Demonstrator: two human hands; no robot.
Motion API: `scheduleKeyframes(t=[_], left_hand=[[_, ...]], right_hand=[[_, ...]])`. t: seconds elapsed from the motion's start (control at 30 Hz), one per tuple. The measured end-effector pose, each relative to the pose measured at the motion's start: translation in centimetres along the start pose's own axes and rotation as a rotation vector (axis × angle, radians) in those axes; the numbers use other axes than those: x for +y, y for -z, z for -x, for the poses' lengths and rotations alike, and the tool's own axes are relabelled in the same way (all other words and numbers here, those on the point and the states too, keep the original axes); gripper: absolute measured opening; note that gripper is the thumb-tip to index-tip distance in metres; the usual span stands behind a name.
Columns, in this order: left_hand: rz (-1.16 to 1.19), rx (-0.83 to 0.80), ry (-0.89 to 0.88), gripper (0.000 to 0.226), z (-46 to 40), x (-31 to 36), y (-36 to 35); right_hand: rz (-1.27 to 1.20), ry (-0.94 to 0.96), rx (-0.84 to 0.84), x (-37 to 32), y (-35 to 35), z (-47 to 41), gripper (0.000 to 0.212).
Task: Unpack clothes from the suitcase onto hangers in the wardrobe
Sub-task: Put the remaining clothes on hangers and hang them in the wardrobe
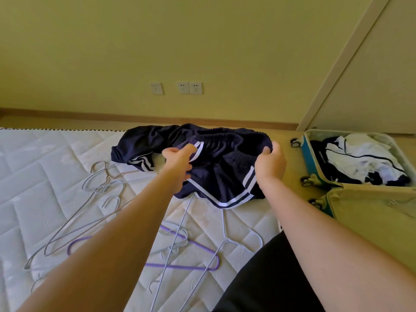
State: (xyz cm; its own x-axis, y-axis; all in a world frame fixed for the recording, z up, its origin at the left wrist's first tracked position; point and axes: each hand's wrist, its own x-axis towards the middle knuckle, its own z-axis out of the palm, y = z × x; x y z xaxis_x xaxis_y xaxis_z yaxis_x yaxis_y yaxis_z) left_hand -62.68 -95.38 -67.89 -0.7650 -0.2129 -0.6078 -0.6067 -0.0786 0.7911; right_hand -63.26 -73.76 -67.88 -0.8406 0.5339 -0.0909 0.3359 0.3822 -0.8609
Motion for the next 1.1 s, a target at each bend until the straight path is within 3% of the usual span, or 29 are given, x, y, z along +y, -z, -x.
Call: scheduleKeyframes(t=[0.1,0.17,0.23,0.37,0.53,0.67,0.87,0.97,1.1], left_hand=[[-0.953,-0.251,0.056,0.129,2.1,-7.1,-2.0],[-1.327,-0.296,0.057,0.139,3.6,-11.5,-3.1],[-1.507,-0.257,0.011,0.128,4.7,-14.1,-4.2],[-1.764,-0.121,-0.301,0.087,6.2,-15.1,-5.1],[-1.528,0.071,-0.458,0.06,7.4,-10.8,-4.0],[-1.426,0.203,-0.603,0.02,9.4,-1.0,-3.0],[-1.375,0.64,-0.904,0.043,12.1,11.4,-1.5],[-1.153,0.733,-0.996,0.046,14.1,16.2,-1.7],[-0.999,0.779,-1.132,0.048,15.6,19.8,-3.1]], right_hand=[[0.065,0.124,0.038,1.1,1.0,-0.8,0.037],[0.052,0.165,-0.024,1.5,1.2,-0.4,0.035],[0.038,0.173,-0.105,1.9,1.0,0.0,0.029],[0.135,0.108,-0.115,2.3,1.2,0.0,0.011],[0.21,0.112,0.03,2.5,2.9,-1.3,0.034],[0.242,0.072,0.078,0.1,2.9,-1.0,0.027],[0.357,0.133,-0.005,-4.2,3.9,-0.8,0.029],[0.312,0.13,-0.038,-5.5,5.1,-1.3,0.032],[0.195,0.238,-0.14,-6.0,6.7,-2.1,0.021]])
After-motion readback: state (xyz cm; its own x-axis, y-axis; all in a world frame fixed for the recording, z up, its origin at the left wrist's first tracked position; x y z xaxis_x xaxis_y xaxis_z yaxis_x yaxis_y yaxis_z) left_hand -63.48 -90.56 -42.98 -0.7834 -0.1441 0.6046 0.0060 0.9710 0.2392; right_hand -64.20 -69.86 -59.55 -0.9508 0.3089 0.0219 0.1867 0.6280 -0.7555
